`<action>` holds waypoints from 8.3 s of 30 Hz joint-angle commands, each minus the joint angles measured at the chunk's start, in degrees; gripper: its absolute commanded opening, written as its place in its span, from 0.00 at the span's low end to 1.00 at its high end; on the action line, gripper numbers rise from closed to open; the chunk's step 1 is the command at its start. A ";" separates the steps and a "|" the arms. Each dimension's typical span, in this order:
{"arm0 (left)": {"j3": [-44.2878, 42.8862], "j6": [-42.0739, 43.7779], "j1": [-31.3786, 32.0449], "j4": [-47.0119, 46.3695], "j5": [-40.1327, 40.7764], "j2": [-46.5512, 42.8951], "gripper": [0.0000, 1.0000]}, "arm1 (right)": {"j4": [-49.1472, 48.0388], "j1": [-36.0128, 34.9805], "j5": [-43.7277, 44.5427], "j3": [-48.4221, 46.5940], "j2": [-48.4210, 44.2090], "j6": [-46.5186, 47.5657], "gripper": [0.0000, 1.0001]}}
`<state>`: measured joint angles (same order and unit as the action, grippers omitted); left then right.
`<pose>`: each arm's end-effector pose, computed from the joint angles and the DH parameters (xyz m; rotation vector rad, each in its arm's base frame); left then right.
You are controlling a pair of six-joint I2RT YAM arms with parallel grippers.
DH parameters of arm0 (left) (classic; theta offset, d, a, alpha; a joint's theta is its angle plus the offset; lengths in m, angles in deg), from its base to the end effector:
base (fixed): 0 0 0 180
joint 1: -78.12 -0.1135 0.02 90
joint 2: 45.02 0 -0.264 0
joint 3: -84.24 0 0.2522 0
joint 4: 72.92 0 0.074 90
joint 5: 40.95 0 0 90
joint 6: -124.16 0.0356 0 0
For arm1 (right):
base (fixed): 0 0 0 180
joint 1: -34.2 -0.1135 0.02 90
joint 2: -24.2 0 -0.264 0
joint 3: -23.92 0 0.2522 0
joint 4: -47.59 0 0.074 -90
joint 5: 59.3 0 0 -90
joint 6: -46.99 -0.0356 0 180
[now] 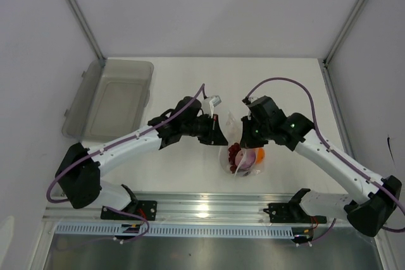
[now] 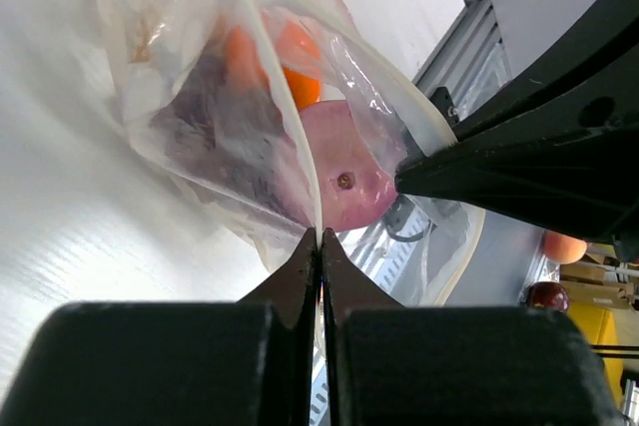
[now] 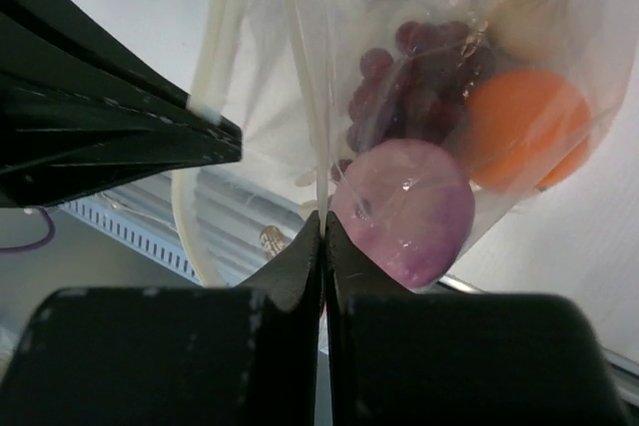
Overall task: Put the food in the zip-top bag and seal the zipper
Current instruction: Adjust the zipper food storage bag at the center of the board, then zip the zipper food storage bag at the center of the board.
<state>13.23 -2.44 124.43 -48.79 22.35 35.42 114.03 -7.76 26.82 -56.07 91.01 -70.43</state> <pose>0.2047 -0.2375 0.2740 0.5042 2.3493 -1.2708 0.1673 0.1536 0.3259 -0.3573 2.5704 0.5627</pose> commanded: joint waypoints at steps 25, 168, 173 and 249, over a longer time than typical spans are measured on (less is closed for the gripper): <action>-10.40 8.73 -6.58 3.24 -13.72 2.35 0.00 | -16.39 -4.97 -13.26 3.92 1.05 -10.46 0.00; -5.50 17.35 -6.93 6.15 -36.58 -23.49 0.01 | -79.85 19.01 -52.46 34.77 -19.26 -3.69 0.35; -3.48 16.74 -7.46 5.45 -36.06 -23.41 0.01 | -80.02 19.01 -50.70 35.39 -19.52 -4.40 0.00; -2.51 35.55 4.94 5.98 -16.63 -18.65 0.01 | -24.20 6.18 -34.25 8.93 -20.40 11.34 0.49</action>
<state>12.31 31.42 129.70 -38.87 11.44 20.38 93.73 -1.92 -0.61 -47.75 72.32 -60.81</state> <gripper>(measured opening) 0.006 0.494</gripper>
